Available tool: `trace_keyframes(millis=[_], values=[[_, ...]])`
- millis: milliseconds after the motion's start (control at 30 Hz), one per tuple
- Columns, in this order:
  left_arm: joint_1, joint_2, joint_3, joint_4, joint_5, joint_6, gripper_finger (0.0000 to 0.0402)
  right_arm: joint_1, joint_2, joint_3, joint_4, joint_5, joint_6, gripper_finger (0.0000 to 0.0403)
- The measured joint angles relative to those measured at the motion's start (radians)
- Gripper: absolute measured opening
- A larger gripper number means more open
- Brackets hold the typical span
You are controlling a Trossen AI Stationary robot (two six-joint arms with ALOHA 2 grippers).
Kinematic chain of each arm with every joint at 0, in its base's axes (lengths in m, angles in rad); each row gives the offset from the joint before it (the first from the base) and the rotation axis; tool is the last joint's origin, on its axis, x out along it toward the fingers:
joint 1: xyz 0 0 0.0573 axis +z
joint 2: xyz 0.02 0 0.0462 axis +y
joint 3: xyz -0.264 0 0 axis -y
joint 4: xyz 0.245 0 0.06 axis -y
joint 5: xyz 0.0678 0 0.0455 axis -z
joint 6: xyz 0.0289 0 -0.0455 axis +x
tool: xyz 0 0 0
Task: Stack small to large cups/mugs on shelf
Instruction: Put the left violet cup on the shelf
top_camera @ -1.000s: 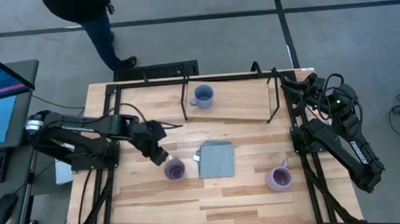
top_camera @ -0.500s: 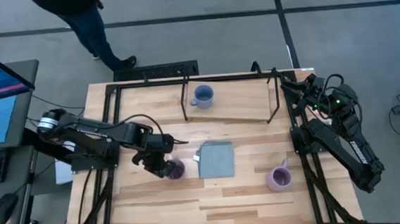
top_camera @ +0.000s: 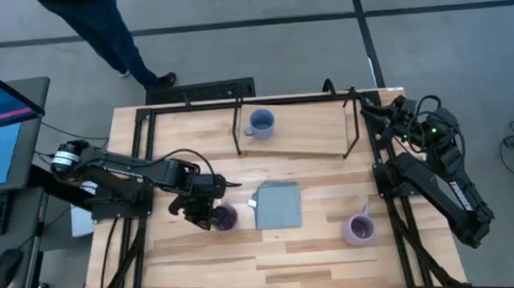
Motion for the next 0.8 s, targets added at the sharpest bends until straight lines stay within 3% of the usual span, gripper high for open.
trace_keyframes(millis=[233,367,533,800], values=[[-0.003,0.0,0.0,0.0,-0.004,-0.078,0.015,0.0,0.0,0.0,-0.017,0.0,-0.009,0.0134],[-0.003,0.0,0.0,0.0,-0.083,-0.244,0.0184,0.0,0.0,0.0,-0.017,0.0,-0.009,0.0134],[-0.004,0.0,-0.002,0.094,-0.132,-0.337,0.0195,0.0,0.0,0.0,-0.024,0.0,-0.009,0.0134],[-0.011,0.0,-0.002,0.276,-0.144,-0.321,0.0196,0.0,0.0,0.0,-0.057,0.0,-0.011,0.0134]])
